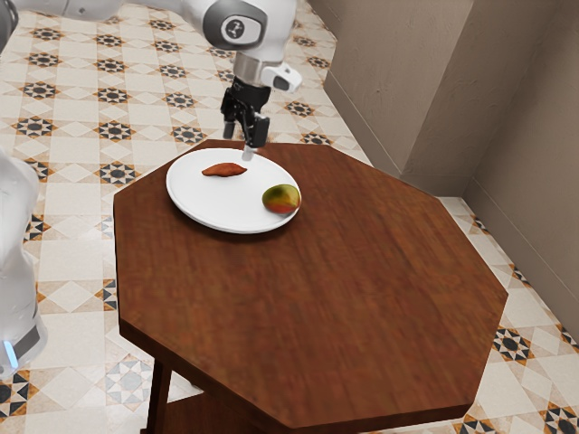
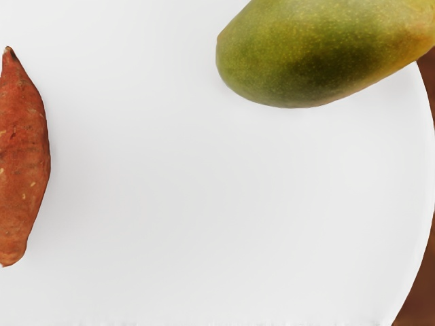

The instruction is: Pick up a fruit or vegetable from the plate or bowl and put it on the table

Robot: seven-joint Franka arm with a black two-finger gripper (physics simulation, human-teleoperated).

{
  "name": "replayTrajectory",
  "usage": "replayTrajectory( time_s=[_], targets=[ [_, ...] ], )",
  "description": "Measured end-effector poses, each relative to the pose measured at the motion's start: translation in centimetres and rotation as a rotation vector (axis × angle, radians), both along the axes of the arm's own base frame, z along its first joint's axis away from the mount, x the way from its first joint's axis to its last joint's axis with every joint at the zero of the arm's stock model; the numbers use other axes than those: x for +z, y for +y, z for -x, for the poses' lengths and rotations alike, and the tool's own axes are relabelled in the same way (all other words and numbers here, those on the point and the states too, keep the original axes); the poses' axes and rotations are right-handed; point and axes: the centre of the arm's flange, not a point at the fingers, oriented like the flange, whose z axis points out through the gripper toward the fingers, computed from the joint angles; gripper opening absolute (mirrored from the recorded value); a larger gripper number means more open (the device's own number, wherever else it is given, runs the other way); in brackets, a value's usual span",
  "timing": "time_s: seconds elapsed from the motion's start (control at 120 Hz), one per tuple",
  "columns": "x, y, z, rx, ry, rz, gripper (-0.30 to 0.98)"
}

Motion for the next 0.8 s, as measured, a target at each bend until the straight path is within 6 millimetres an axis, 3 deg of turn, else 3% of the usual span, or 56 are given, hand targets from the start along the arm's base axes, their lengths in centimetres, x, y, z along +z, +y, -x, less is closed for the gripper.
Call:
replayTrajectory(
  time_s=[0.208,0.442,0.625,0.8],
  targets=[
    [-1.8,5.1,1.4,0.076,0.024,-0.046,0.69],
    [-4.6,6.2,-0.1,0.068,0.025,-0.062,0.69],
    [-6.8,7.3,0.4,0.084,0.025,-0.058,0.69],
    [-7.5,8.9,1.0,0.112,0.02,-0.059,0.69]
  ],
)
